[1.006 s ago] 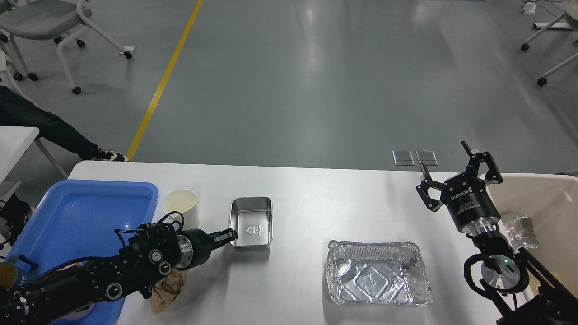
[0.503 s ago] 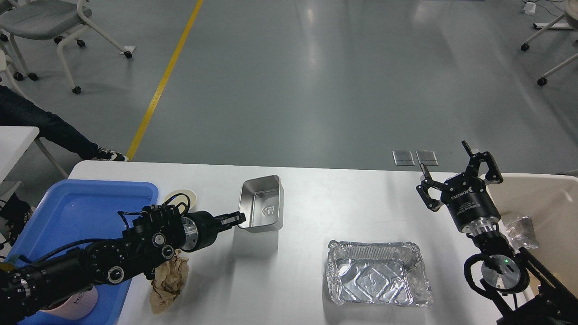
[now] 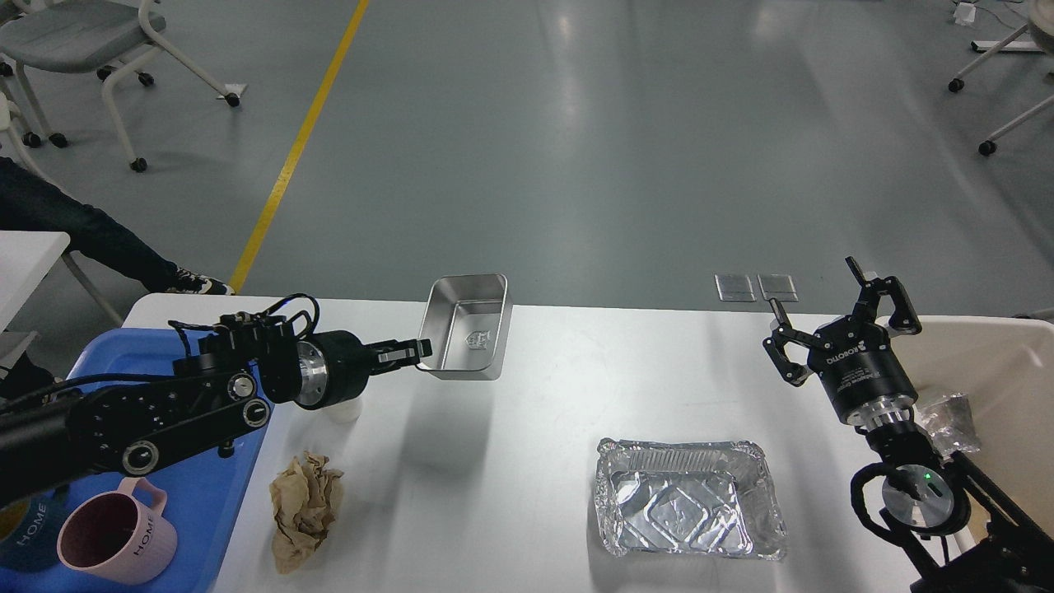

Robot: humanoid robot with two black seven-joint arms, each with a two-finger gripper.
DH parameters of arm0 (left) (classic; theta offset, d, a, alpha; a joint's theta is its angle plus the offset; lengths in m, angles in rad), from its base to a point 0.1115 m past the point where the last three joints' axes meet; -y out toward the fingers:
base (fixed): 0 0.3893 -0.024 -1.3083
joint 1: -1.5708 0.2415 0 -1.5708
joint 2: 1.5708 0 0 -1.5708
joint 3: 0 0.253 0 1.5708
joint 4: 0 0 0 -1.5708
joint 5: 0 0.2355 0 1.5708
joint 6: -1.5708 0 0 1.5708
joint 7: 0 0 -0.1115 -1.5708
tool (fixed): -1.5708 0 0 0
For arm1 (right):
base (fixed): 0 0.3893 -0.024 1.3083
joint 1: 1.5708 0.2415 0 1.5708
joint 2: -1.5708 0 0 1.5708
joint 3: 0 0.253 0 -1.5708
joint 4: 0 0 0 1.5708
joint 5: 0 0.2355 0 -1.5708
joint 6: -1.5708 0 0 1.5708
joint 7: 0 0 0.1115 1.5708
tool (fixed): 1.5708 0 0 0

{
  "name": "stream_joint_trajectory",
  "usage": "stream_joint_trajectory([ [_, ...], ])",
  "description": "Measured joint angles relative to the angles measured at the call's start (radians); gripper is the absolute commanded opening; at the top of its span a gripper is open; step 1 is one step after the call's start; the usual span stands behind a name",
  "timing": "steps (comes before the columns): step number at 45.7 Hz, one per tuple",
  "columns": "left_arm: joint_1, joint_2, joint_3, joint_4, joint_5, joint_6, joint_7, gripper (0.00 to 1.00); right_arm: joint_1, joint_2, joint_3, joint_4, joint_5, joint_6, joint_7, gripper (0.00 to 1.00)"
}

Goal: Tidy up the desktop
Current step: 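Grasp the steel box rim with the left gripper and lift, then lower the steel box into the blue tray and release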

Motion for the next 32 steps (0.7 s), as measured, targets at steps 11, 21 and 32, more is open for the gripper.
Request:
stream_joint_trajectory([
  [11,-0.04,0.221,0.0,-0.152,-0.007,-0.019,0.001,0.0,0.002,0.001,0.0,0.0,0.0,0.0,0.0,1.0],
  [21,-0.058,0.448,-0.012,-0.245,-0.011,-0.059,-0.001,0.0,0.003,0.001,-0.001,0.0,0.0,0.0,-0.001,1.0],
  [32,-0.066,0.616,-0.021,-0.267,-0.013,-0.075,-0.015,0.0,0.003,0.004,-0.004,0.0,0.0,0.0,-0.001,1.0],
])
